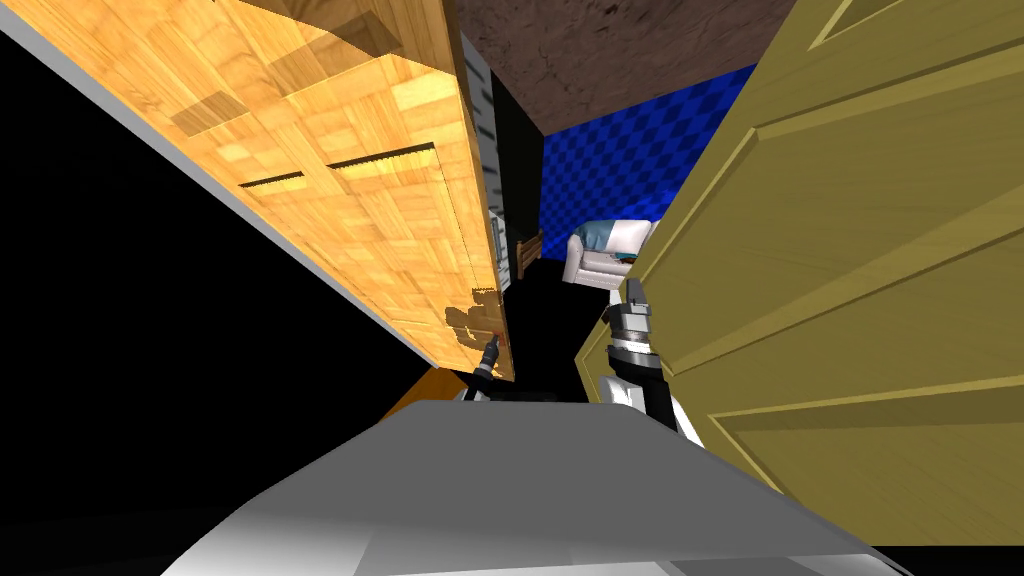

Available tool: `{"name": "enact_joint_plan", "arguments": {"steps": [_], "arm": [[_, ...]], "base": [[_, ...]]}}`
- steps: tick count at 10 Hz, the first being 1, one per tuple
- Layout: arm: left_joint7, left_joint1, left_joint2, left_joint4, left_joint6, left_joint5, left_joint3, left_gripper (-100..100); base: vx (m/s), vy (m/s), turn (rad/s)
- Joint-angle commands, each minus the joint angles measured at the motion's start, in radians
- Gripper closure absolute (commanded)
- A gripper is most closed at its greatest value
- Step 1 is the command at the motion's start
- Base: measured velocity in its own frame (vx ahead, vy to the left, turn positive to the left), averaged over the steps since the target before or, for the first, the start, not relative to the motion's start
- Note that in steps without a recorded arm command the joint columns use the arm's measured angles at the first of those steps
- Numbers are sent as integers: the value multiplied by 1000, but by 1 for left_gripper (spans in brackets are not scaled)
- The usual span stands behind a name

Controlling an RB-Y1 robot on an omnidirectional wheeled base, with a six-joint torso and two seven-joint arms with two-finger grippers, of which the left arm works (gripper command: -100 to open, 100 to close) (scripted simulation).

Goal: Push the door open

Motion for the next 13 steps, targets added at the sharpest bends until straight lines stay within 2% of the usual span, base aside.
{"name": "enact_joint_plan", "arguments": {"steps": [1, 3, 4, 6, 8, 10, 11, 13], "arm": [[1, 2, 0, 0, -1, 0, 0, 100], [1, 2, 0, 0, -1, 0, 0, 100], [-8, 0, 11, 6, 2, 6, 17, 100], [-15, -4, 18, 8, 2, 12, 33, 100], [-15, -4, 18, 8, 2, 12, 33, 100], [-30, -11, 28, 14, 3, 24, 67, 100], [-27, 9, 24, -12, 15, 22, 51, -100], [-27, 13, 22, -17, 17, 24, 52, -100]], "base": [[-12, 3, 3], [-7, 0, 3], [107, -20, 22], [186, -19, 54], [98, -16, 7], [162, -5, 128], [-38, -68, 111], [-214, -65, 32]]}}
